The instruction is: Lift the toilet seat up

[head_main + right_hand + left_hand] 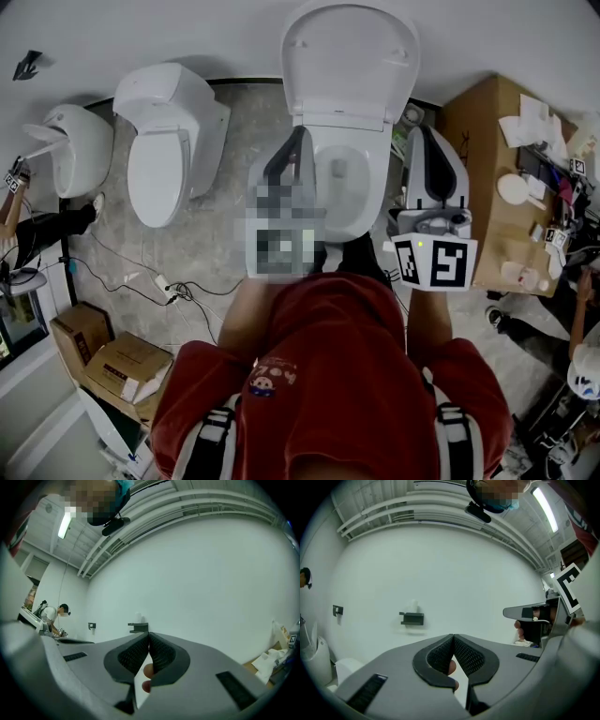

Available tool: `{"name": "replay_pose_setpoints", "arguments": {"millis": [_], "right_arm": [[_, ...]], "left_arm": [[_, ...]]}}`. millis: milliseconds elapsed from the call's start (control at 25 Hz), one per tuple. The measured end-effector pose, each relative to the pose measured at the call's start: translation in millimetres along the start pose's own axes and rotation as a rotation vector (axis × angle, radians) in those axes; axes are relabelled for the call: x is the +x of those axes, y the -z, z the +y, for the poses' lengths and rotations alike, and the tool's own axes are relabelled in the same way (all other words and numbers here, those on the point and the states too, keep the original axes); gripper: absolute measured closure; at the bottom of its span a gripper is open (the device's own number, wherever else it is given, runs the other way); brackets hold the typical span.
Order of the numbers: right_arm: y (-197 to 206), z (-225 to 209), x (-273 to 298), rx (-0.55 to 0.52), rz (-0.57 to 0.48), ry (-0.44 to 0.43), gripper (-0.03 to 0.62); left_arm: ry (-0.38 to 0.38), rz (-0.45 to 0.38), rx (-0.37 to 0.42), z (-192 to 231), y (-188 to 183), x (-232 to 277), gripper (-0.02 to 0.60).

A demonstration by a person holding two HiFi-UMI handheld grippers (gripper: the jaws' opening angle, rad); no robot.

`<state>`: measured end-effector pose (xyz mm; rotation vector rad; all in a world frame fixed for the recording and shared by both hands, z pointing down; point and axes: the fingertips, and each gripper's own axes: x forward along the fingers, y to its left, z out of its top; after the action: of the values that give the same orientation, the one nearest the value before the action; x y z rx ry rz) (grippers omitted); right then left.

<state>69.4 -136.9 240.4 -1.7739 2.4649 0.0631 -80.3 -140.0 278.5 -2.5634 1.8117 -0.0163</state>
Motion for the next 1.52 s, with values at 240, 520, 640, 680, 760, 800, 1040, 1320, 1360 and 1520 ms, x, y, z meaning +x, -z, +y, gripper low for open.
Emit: {"name": "replay_pose_setpoints", "arguments": {"millis": [240, 520, 640, 680, 760, 800, 1040, 1320, 1360, 1520], "right_arm": [[15, -1, -2, 0.014, 0.029, 0.01, 0.58], [36, -7, -5, 0.027, 0.074, 0.023, 0.58], [45, -10, -6, 0.033, 0.091, 0.026, 0.58], [47, -11, -6, 0.035, 0.097, 0.027, 0.58], [53, -12, -7, 0.039, 0.108, 0.03, 0.58], [55, -13, -8, 0.041, 0.113, 0.031, 0.58], [72, -20, -12, 0.056, 0.144, 0.039, 0.58], [91, -23, -16, 0.062, 0.185, 0.038, 0.58], [93, -24, -17, 0.063, 0.191, 0.038, 0.58], [104, -29, -19, 0.071, 0.21, 0.041, 0.58]], "left_arm": [[0.016, 0.036, -0.004, -3, 28, 0, 0.571], [0.041, 0.102, -0.015, -12, 72, 1, 0.571], [0.05, 0.122, -0.016, -17, 90, 1, 0.571], [0.052, 0.126, -0.015, -19, 96, 2, 0.571], [0.059, 0.137, -0.006, -21, 107, 2, 0.571], [0.064, 0.145, 0.001, -23, 113, 1, 0.571], [0.104, 0.198, 0.04, -37, 151, -1, 0.571], [0.187, 0.312, 0.123, -58, 206, -8, 0.569], [0.197, 0.335, 0.128, -61, 216, -10, 0.569], [0.219, 0.417, 0.121, -72, 251, -16, 0.569]]}}
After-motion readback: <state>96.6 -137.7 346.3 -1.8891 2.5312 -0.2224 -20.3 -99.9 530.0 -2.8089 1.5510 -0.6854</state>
